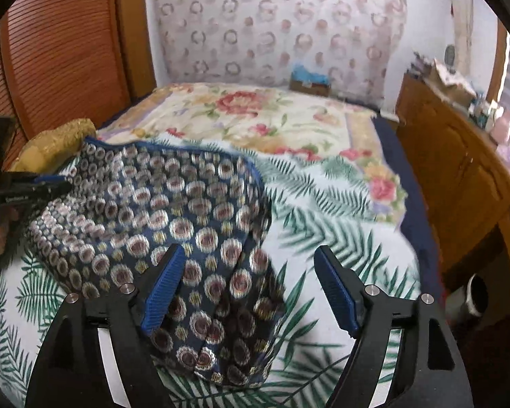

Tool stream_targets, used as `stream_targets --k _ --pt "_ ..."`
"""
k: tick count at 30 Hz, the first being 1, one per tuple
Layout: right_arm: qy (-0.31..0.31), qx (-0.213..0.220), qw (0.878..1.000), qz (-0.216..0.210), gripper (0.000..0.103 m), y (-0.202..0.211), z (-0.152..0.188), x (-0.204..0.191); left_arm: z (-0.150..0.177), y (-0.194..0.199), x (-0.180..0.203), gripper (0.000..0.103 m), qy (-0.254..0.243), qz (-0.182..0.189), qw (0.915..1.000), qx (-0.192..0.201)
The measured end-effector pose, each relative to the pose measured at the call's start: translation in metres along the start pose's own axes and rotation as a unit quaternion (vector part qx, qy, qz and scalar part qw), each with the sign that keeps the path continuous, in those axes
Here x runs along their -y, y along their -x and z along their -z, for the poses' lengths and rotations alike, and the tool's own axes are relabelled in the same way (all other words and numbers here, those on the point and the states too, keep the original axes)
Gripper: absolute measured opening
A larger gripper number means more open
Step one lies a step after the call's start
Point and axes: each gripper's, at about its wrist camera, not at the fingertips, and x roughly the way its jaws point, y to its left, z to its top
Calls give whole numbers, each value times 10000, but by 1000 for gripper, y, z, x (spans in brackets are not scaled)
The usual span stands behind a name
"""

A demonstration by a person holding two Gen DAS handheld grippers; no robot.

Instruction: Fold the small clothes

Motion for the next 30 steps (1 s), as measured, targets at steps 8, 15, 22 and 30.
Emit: stream_targets --k 8,15,22,30 --pt "-490 -340 9971 -465 80 -31 16 9 -8 -5 -6 26 118 147 9997 -128" --pt "-227 -272 9968 -714 53 -33 13 -6 -7 -6 0 11 -106 227 9996 -130" --pt "-5 -257 9926 -1184 9 -32 9 -17 -3 26 11 1 -331 371 9982 347" --pt "26 417 9937 -1042 6 11 2 -25 -4 91 18 1 -388 504 9914 1142"
